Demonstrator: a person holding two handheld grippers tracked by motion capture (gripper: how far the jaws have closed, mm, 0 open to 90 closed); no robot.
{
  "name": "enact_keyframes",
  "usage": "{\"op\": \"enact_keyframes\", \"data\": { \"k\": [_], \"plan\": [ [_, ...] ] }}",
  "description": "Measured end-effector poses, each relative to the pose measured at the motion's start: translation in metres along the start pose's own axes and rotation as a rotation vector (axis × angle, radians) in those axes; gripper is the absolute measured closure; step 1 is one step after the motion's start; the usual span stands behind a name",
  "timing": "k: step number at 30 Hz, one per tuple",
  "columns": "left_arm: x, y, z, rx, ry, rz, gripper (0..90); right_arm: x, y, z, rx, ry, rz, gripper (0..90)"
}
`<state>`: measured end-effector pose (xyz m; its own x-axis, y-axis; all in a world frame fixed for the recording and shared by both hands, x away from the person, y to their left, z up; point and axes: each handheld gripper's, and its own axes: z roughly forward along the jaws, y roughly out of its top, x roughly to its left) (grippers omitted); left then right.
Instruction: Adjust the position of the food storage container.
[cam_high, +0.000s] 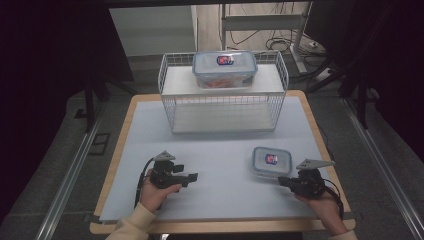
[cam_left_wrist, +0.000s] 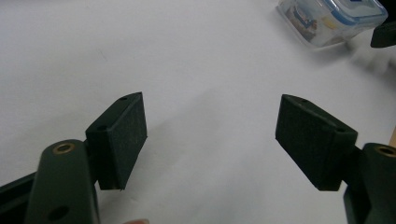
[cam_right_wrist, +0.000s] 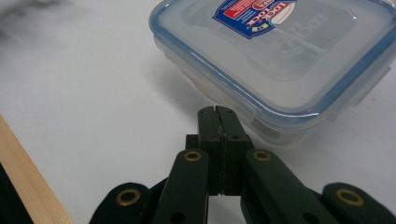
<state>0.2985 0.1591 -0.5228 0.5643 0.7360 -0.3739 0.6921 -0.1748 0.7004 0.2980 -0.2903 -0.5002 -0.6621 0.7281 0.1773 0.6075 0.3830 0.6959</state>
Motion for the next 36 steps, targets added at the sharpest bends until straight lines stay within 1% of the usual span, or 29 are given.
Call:
{"op": "enact_keyframes", "data": {
  "k": [3, 7, 9, 11, 12, 13, 15, 16, 18, 19, 20, 21, 23, 24, 27, 29, 30, 33, 36],
  "plan": [
    [0.000, 0.000, 0.000, -0.001, 0.002, 0.001, 24.6, -0.001, 0.000, -0.001, -0.001, -0.007, 0.000, 89.4],
    [0.001, 0.000, 0.000, 0.002, 0.004, 0.001, 24.6, -0.007, -0.001, -0.001, 0.001, -0.027, 0.015, 89.4],
    [0.001, 0.000, 0.000, 0.001, 0.008, 0.000, 24.6, -0.009, -0.002, -0.002, -0.001, -0.030, 0.021, 89.4],
    [0.001, 0.000, -0.001, -0.007, 0.012, -0.006, 24.8, -0.009, -0.002, -0.003, 0.000, -0.022, 0.021, 89.4],
    [0.001, 0.000, -0.001, -0.009, 0.011, -0.009, 24.8, -0.008, -0.001, -0.007, -0.005, -0.007, 0.022, 89.4],
    [0.001, 0.000, -0.001, -0.010, 0.012, -0.008, 24.8, -0.008, -0.001, -0.007, -0.005, -0.007, 0.022, 89.4],
    [0.001, 0.000, -0.001, -0.011, 0.008, -0.002, 24.7, -0.005, 0.003, -0.014, -0.011, 0.004, -0.002, 89.4],
    [0.000, 0.000, -0.001, -0.011, 0.010, 0.000, 24.7, -0.004, 0.007, -0.019, -0.023, 0.007, -0.016, 89.4],
    [0.000, 0.000, 0.000, -0.008, 0.008, 0.001, 24.7, -0.005, 0.015, -0.029, -0.062, 0.000, -0.021, 89.4],
    [0.000, 0.000, 0.000, -0.008, 0.008, 0.000, 24.7, -0.008, 0.019, -0.034, -0.085, -0.015, -0.013, 89.4],
    [0.000, 0.000, 0.000, -0.008, 0.009, -0.003, 24.7, -0.011, 0.022, -0.037, -0.095, -0.025, -0.005, 89.4],
    [0.001, 0.000, 0.000, -0.008, 0.010, -0.006, 24.7, -0.016, 0.026, -0.040, -0.103, -0.044, 0.006, 89.4],
    [0.001, 0.001, 0.000, -0.010, 0.009, -0.011, 24.7, -0.030, 0.032, -0.041, -0.119, -0.080, 0.044, 89.4],
    [0.001, 0.001, -0.001, -0.014, 0.010, -0.012, 24.7, -0.035, 0.034, -0.041, -0.124, -0.097, 0.055, 89.3],
    [0.001, 0.001, -0.002, -0.014, 0.011, -0.012, 24.7, -0.051, 0.039, -0.038, -0.113, -0.147, 0.078, 89.4],
    [0.003, 0.001, -0.001, -0.010, 0.013, -0.015, 24.7, -0.060, 0.040, -0.033, -0.088, -0.174, 0.093, 89.3],
    [0.004, 0.000, -0.001, -0.010, 0.014, -0.017, 24.7, -0.063, 0.039, -0.031, -0.080, -0.186, 0.091, 89.3],
    [0.004, 0.000, 0.000, -0.007, 0.016, -0.019, 24.7, -0.073, 0.037, -0.023, -0.047, -0.203, 0.111, 89.3],
    [0.004, 0.000, -0.001, -0.009, 0.016, -0.018, 24.7, -0.077, 0.036, -0.014, -0.014, -0.202, 0.126, 89.3]
  ]
}}
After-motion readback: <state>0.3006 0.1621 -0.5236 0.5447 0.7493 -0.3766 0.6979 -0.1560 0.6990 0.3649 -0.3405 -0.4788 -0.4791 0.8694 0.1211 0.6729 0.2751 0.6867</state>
